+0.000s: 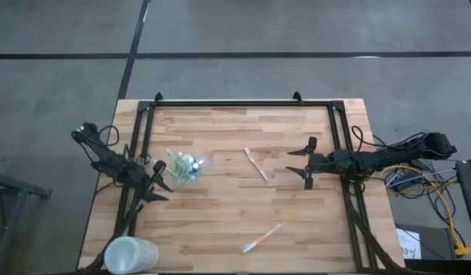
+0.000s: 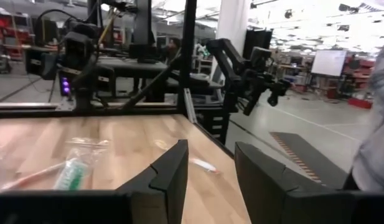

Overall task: Pick & Place toothbrushing station
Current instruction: Move the transparent organizer to the center of the table

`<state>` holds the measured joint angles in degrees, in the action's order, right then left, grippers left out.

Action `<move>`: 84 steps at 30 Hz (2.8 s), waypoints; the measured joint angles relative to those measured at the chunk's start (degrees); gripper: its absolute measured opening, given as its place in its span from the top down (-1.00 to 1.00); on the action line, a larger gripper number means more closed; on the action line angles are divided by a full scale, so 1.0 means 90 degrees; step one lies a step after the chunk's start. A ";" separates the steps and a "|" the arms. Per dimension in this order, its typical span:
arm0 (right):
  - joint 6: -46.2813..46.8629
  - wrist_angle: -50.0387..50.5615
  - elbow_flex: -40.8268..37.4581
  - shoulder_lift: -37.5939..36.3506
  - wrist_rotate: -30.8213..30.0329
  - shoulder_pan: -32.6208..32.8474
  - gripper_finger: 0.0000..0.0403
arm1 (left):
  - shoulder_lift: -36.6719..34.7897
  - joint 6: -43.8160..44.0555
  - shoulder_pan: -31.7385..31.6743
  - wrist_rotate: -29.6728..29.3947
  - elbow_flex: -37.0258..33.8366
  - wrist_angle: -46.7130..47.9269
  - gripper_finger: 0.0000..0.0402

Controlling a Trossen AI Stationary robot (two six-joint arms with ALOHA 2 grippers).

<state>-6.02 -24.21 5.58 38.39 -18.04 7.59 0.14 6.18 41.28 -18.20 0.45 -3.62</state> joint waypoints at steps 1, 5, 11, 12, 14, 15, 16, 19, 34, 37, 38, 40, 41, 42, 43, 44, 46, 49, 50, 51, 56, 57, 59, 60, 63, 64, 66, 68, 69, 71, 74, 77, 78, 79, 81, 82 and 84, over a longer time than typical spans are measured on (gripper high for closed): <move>0.0000 0.0000 0.0000 0.0000 0.0000 -0.0001 -0.21 | 0.0000 0.0042 0.0000 0.0040 0.0000 0.0010 0.32; 0.0000 0.0000 0.0000 0.0000 0.0000 -0.0001 -0.21 | -0.0002 0.0051 0.0000 0.0095 0.0000 0.0029 0.32; 0.0000 0.0000 0.0000 0.0000 0.0000 0.0000 -0.21 | 0.0095 -0.0011 0.0000 0.0101 -0.0002 0.0094 0.32; 0.0000 0.0000 0.0000 0.0001 0.0000 -0.0001 -0.21 | 0.0135 -0.0009 0.0000 0.0102 -0.0002 0.0098 0.32; 0.0000 0.0000 0.0000 0.0000 0.0000 -0.0002 -0.21 | 0.0222 0.0019 0.0000 0.0100 -0.0002 0.0109 0.32; 0.0000 0.0000 0.0000 0.0000 0.0000 -0.0002 -0.21 | 0.0253 0.0019 0.0002 0.0100 -0.0002 0.0108 0.32; 0.0000 0.0000 0.0000 0.0000 0.0000 -0.0002 -0.21 | 0.0277 0.0019 0.0002 0.0100 -0.0002 0.0101 0.32; 0.0000 0.0000 0.0000 0.0000 0.0000 -0.0001 -0.21 | 0.0316 0.0023 0.0002 0.0098 -0.0002 0.0099 0.32; -0.1874 -0.0002 0.0000 0.0000 -0.0214 -0.0022 -0.21 | 0.0318 0.0031 0.0002 0.0090 -0.0007 0.0107 0.32; -0.2671 0.0000 0.0000 0.0001 -0.0211 -0.0017 -0.21 | 0.0318 0.0031 0.0002 0.0090 -0.0007 0.0109 0.32; -0.2843 0.0000 0.0000 0.0000 -0.0213 -0.0019 -0.21 | 0.0318 0.0031 0.0002 0.0090 -0.0007 0.0109 0.32; -0.3101 -0.0004 0.0000 0.0000 -0.0210 -0.0017 -0.21 | 0.0321 0.0031 0.0002 0.0090 -0.0007 0.0111 0.32; -0.3191 -0.0016 0.0000 0.0001 -0.0208 -0.0017 -0.21 | 0.0321 0.0031 0.0002 0.0090 -0.0005 0.0111 0.32; -0.3220 -0.0021 0.0000 0.0000 -0.0193 -0.0017 -0.21 | 0.0321 0.0031 0.0002 0.0090 -0.0001 0.0113 0.32; -0.3214 -0.0009 0.0000 0.0000 -0.0185 -0.0017 -0.21 | 0.0321 0.0031 0.0002 0.0090 0.0002 0.0116 0.32; -0.3195 0.0000 0.0000 0.0001 -0.0181 -0.0017 -0.21 | 0.0321 0.0031 0.0002 0.0090 0.0004 0.0118 0.32; -0.3076 -0.0005 0.0000 0.0000 -0.0175 -0.0017 -0.21 | 0.0321 0.0031 0.0002 0.0090 0.0009 0.0120 0.32; -0.2621 0.0003 0.0000 0.0000 -0.0158 -0.0012 -0.21 | 0.0321 0.0031 0.0002 0.0090 0.0012 0.0113 0.32; -0.2422 -0.0069 -0.0002 0.0002 -0.0154 -0.0012 -0.21 | 0.0321 0.0031 0.0000 0.0092 0.0012 0.0101 0.32; -0.2136 -0.0208 -0.0002 0.0002 -0.0134 -0.0012 -0.21 | 0.0321 0.0031 0.0000 0.0092 0.0012 0.0087 0.32; -0.0601 -0.0844 0.0219 0.0030 -0.0036 -0.0012 -0.21 | 0.0321 0.0029 0.0000 0.0090 0.0015 0.0080 0.32; -0.0434 -0.0606 0.0404 0.0046 -0.0164 -0.0014 -0.21 | 0.0321 0.0031 0.0000 0.0090 0.0015 0.0080 0.32; -0.0154 0.0329 0.0906 0.0126 -0.0375 -0.0015 -0.21 | 0.0321 0.0030 0.0000 0.0090 0.0015 0.0080 0.32; -0.0016 0.0910 0.1226 0.0233 -0.0407 -0.0019 -0.21 | 0.0321 0.0031 0.0000 0.0090 0.0015 0.0080 0.32; 0.0492 0.2506 0.2181 0.0774 -0.0437 -0.0061 -0.21 | 0.0321 0.0028 0.0000 0.0088 0.0017 0.0082 0.32; 0.0680 0.2719 0.2494 0.1011 -0.0445 -0.0109 -0.21 | 0.0321 0.0028 0.0000 0.0088 0.0017 0.0080 0.32; 0.1010 0.2796 0.3055 0.1494 -0.0489 -0.0242 -0.21 | 0.0321 0.0028 0.0000 0.0088 0.0019 0.0080 0.32; 0.1326 0.2777 0.3576 0.2056 -0.0511 -0.0405 -0.21 | 0.0321 0.0028 0.0000 0.0088 0.0019 0.0082 0.32; 0.1529 0.2801 0.3807 0.2356 -0.0508 -0.0501 -0.21 | 0.0321 0.0028 0.0000 0.0088 0.0019 0.0080 0.32; 0.2100 0.2866 0.4284 0.2971 -0.0493 -0.0735 -0.21 | 0.0323 0.0028 0.0000 0.0088 0.0019 0.0080 0.32; 0.3254 0.2995 0.5075 0.3829 -0.0078 -0.1187 -0.21 | 0.0322 0.0028 0.0000 0.0087 0.0019 0.0080 0.32; 0.3543 0.3507 0.5878 0.4719 0.1183 -0.1655 -0.21 | 0.0323 0.0028 0.0000 0.0086 0.0019 0.0078 0.32; 0.3554 0.3682 0.6146 0.5017 0.1623 -0.1779 -0.21 | 0.0323 0.0028 0.0000 0.0085 0.0019 0.0080 0.32; 0.3573 0.3777 0.6425 0.5318 0.2008 -0.1887 -0.21 | 0.0323 0.0028 0.0000 0.0088 0.0020 0.0080 0.32; 0.3635 0.3973 0.7015 0.5905 0.2576 -0.2057 -0.21 | 0.0323 0.0028 0.0002 0.0088 0.0022 0.0080 0.32; 0.3678 0.4050 0.7324 0.6187 0.2772 -0.2131 -0.21 | 0.0323 0.0028 0.0002 0.0085 0.0022 0.0080 0.32; 0.3716 0.4372 0.7972 0.6743 0.2949 -0.2249 -0.21 | 0.0321 0.0028 0.0002 0.0085 0.0023 0.0080 0.32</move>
<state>27.42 15.14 77.33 99.08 8.49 -12.65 3.03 6.44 41.30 -17.43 0.66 -2.90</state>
